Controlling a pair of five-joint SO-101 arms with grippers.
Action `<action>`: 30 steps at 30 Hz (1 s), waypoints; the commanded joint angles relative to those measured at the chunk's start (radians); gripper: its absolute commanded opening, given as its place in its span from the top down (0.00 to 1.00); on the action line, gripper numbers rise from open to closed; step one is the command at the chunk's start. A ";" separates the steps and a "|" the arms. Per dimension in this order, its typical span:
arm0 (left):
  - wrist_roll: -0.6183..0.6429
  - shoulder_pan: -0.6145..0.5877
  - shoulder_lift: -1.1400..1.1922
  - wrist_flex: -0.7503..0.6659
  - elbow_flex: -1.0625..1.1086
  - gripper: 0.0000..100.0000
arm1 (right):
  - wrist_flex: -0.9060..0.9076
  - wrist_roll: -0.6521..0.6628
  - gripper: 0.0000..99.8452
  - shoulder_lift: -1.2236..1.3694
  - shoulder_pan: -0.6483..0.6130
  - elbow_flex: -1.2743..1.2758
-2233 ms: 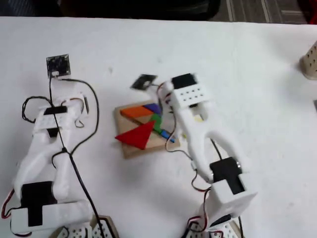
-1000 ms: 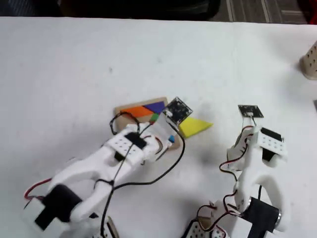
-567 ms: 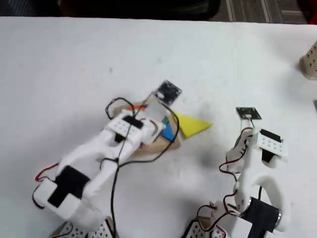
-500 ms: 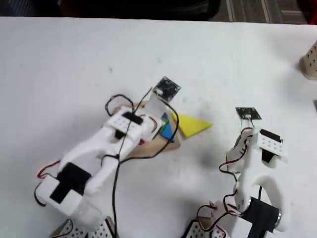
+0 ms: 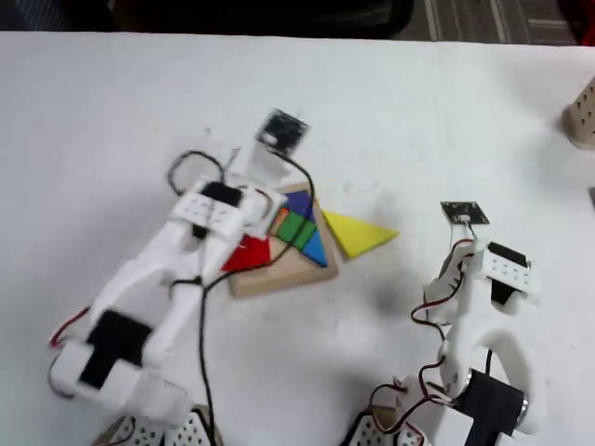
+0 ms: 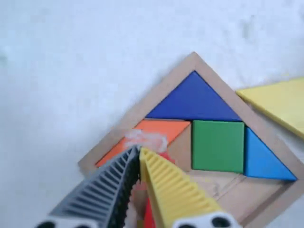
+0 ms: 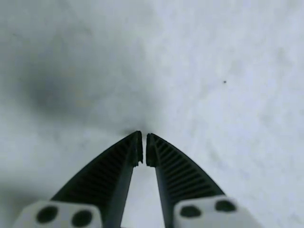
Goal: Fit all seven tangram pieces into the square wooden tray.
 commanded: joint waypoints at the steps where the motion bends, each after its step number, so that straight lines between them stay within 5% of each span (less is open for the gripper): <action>1: -0.011 -0.107 -0.189 0.061 0.060 0.98 | -0.016 0.017 0.98 -0.038 0.004 0.005; 5: -0.014 -0.170 -0.145 0.012 0.149 0.98 | -0.016 0.018 0.98 -0.038 0.002 0.005; 12: -0.015 -0.148 -0.059 0.160 0.158 0.98 | -0.018 0.018 0.98 -0.038 0.002 0.006; 30: -0.008 0.133 -0.056 0.288 0.206 0.98 | -0.031 0.018 0.98 -0.038 -0.021 0.009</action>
